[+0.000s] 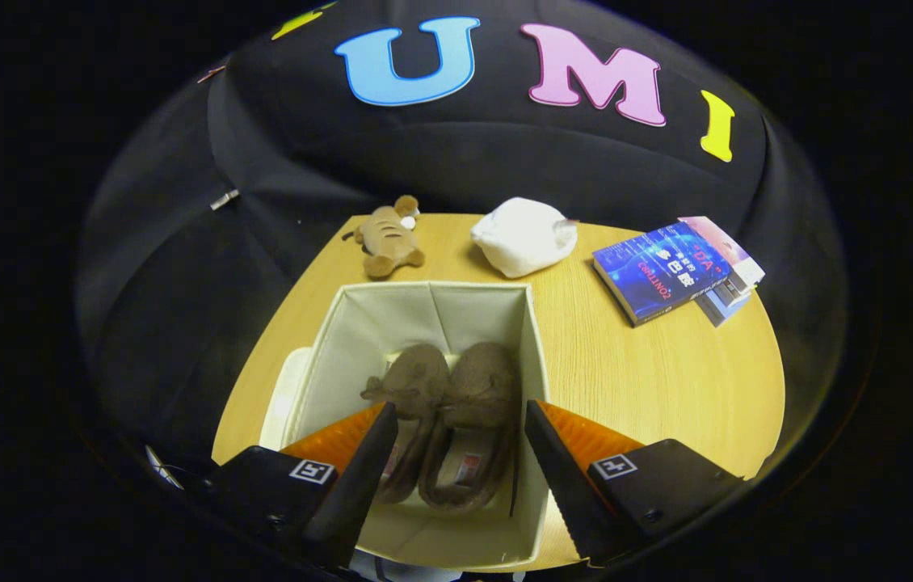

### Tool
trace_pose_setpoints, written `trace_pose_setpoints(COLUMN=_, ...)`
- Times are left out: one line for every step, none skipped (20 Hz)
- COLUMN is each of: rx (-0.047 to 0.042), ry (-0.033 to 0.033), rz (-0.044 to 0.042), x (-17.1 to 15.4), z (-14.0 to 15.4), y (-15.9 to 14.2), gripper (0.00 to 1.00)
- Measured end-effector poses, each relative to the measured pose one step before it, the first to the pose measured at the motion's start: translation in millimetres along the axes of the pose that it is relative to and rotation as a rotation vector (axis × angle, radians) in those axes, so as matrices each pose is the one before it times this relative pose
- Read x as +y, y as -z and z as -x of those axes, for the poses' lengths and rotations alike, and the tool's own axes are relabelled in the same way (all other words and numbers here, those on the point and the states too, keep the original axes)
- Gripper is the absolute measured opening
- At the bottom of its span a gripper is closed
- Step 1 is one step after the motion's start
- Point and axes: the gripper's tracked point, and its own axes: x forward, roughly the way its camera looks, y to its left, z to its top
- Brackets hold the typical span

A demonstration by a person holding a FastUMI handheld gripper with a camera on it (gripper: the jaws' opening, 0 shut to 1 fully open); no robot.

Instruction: Open the storage box then place both shoes into the box .Put the left shoe in first, then the right shoe, with the right side of both shoes facing outward in a uniform manner.

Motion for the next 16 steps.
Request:
trace_pose_setpoints(rx=-0.04565, ry=-0.03293, rz=-0.00884, x=-0.34, z=8.15, y=-11.27, gripper=0.99)
trace_pose_setpoints(rx=-0.04045, ry=-0.01907, rz=-0.00817, x=-2.37, z=9.02, y=-10.27, gripper=0.99)
trace_pose_setpoints(rx=-0.03938, ry=-0.01141, rz=-0.00488, x=-8.61, z=9.41, y=-9.9, gripper=0.99)
trace_pose_setpoints(rx=-0.03728, ry=-0.00943, rz=0.00117, x=-6.46, z=8.78, y=-10.12, gripper=0.99)
trace_pose_setpoints(rx=-0.03845, ry=-0.0129, rz=0.00688, x=-6.48, z=8.56, y=-10.62, gripper=0.99)
trace_pose_setpoints(rx=-0.03727, ry=-0.00761, rz=0.01266, x=-7.05, z=8.16, y=-10.5, gripper=0.99)
trace_pose_setpoints(rx=-0.0391, ry=-0.00657, rz=0.01809, x=-7.48, z=11.4, y=-10.39, gripper=0.98)
trace_pose_setpoints(rx=-0.04134, ry=-0.0005, rz=0.02014, x=-8.54, z=6.49, y=-5.34, gripper=0.99)
trace_pose_setpoints(rx=-0.04551, ry=0.00082, rz=0.0189, x=-10.71, z=11.12, y=-10.71, gripper=0.99)
trace_pose_setpoints(rx=-0.0438, ry=0.00622, rz=0.01681, x=-12.26, z=10.91, y=-10.62, gripper=0.99)
trace_pose_setpoints(rx=-0.04219, ry=0.00706, rz=0.01325, x=-11.46, z=12.99, y=-11.81, gripper=0.99)
trace_pose_setpoints(rx=-0.03857, ry=0.00891, rz=0.01093, x=-12.44, z=9.69, y=-9.59, gripper=0.98)
trace_pose_setpoints(rx=-0.03252, ry=0.01347, rz=0.01211, x=-14.28, z=8.55, y=-8.98, gripper=0.98)
trace_pose_setpoints(rx=-0.02641, ry=0.01605, rz=0.01162, x=-14.53, z=7.58, y=-7.92, gripper=0.98)
trace_pose_setpoints(rx=-0.02489, ry=0.01829, rz=0.00418, x=-13.14, z=8.13, y=-8.63, gripper=0.98)
trace_pose_setpoints(rx=-0.01928, ry=0.01751, rz=-0.00207, x=-12.76, z=6.16, y=-6.95, gripper=0.98)
